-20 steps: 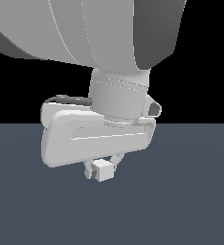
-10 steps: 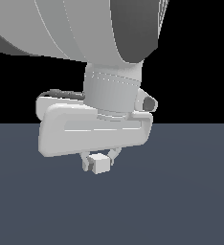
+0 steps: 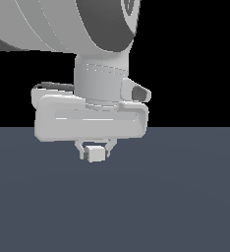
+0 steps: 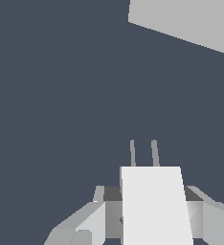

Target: Plug the charger into the wall socket.

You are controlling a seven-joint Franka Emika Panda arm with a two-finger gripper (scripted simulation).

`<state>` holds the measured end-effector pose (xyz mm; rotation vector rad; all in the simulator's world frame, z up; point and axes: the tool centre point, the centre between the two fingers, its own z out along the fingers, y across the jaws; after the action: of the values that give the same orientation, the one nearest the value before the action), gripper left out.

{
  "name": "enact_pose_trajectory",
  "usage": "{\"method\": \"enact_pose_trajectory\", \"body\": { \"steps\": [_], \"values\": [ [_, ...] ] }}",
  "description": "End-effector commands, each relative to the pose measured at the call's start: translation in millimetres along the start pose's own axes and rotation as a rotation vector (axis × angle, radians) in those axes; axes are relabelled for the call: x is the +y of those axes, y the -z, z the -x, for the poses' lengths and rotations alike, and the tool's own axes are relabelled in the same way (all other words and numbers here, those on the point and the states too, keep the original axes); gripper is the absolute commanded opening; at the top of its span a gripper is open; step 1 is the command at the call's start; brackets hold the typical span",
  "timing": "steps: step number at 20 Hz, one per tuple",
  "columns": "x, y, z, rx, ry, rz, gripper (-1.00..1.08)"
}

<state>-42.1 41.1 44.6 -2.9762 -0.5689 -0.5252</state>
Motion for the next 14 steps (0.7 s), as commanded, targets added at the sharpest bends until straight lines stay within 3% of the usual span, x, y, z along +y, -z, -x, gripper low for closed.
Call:
{"method": "enact_pose_trajectory", "body": {
  "steps": [1,14],
  "values": [
    [-1,4,-9,0.002,-0.048,0.017,-1.0],
    [0,21,-49,0.003,-0.271,0.098,-1.0]
  ]
}}
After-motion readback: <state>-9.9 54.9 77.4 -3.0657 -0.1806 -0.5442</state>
